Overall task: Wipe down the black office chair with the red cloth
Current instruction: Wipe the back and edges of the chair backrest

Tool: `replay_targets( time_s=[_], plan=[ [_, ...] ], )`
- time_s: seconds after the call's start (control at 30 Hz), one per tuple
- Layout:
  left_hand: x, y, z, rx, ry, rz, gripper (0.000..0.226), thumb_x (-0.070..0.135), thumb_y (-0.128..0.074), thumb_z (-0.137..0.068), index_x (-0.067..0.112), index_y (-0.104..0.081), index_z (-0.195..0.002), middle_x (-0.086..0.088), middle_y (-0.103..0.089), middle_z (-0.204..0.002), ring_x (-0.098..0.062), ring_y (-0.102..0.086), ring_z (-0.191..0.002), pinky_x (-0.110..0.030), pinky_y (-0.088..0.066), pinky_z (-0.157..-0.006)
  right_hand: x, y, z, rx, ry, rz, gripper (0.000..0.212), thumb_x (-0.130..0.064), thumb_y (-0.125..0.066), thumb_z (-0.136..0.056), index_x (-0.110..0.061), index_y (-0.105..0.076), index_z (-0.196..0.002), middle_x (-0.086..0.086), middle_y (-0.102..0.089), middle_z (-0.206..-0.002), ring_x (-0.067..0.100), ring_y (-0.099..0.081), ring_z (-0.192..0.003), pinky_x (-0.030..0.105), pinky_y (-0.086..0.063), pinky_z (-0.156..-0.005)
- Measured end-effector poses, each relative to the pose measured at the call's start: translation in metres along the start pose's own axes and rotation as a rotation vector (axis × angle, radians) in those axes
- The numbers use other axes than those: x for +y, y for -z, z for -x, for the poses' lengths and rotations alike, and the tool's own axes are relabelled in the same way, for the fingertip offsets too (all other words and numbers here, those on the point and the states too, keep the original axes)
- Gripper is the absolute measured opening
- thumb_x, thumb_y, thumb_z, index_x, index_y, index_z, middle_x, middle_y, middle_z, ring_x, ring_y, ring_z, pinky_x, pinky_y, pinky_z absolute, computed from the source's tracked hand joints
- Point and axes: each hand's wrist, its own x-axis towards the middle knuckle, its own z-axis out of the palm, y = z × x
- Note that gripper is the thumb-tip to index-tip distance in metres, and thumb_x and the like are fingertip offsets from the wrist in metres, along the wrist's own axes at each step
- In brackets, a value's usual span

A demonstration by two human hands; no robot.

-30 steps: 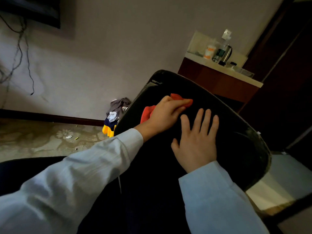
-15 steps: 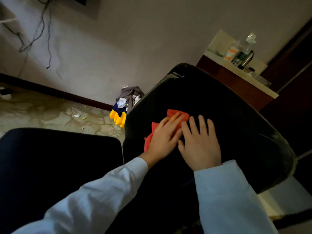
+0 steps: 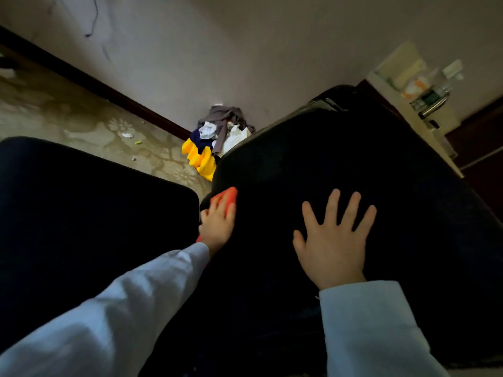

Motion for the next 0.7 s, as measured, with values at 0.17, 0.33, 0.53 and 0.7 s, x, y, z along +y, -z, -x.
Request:
replay_targets(
  time_s=[0.17, 0.33, 0.53, 0.7],
  plan=[
    [-0.007, 0.005, -0.01, 0.162, 0.054, 0.258, 0.038, 0.03, -0.03, -0.102, 0.03, -0.046, -0.137, -0.007, -0.049, -0.139, -0.025, -0.04, -0.13, -0.032, -0.022, -0.105, 0.01, 0.008, -0.025, -0.026, 0.133, 0.024, 0.059, -0.049, -0.022, -0.098, -0.028, -0.003, -0.15, 0.005, 0.01, -0.158, 0.039, 0.014, -0.142, 0.054, 0.012, -0.111],
    [0.106, 0.019, -0.012, 0.277, -0.547, 0.24, 0.044, 0.038, -0.028, -0.097, 0.027, -0.051, -0.133, -0.003, -0.053, -0.131, -0.02, -0.045, -0.12, -0.022, -0.023, -0.092, 0.017, -0.001, -0.057, 0.128, 0.118, 0.051, 0.056, -0.044, -0.031, -0.092, -0.019, -0.041, -0.141, 0.012, -0.033, -0.15, 0.039, -0.024, -0.139, 0.048, 0.001, -0.107],
    [0.166, -0.004, -0.021, 0.166, -0.64, -0.114, 0.043, 0.045, -0.033, -0.098, 0.043, -0.033, -0.141, 0.008, -0.031, -0.15, -0.03, -0.037, -0.116, -0.038, -0.035, -0.091, 0.02, -0.025, -0.064, 0.285, 0.113, -0.018, 0.061, -0.04, -0.03, -0.083, -0.004, -0.064, -0.118, 0.021, -0.057, -0.128, 0.048, -0.046, -0.121, 0.052, -0.017, -0.103],
    [0.154, -0.005, -0.033, 0.139, -0.543, -0.11, 0.045, 0.042, -0.028, -0.1, 0.042, -0.023, -0.145, 0.008, -0.024, -0.154, -0.03, -0.033, -0.121, -0.038, -0.03, -0.094, 0.02, -0.029, -0.067, 0.284, 0.117, 0.008, 0.062, -0.04, -0.03, -0.083, -0.006, -0.06, -0.125, 0.022, -0.054, -0.131, 0.05, -0.043, -0.124, 0.053, -0.016, -0.104]
  ],
)
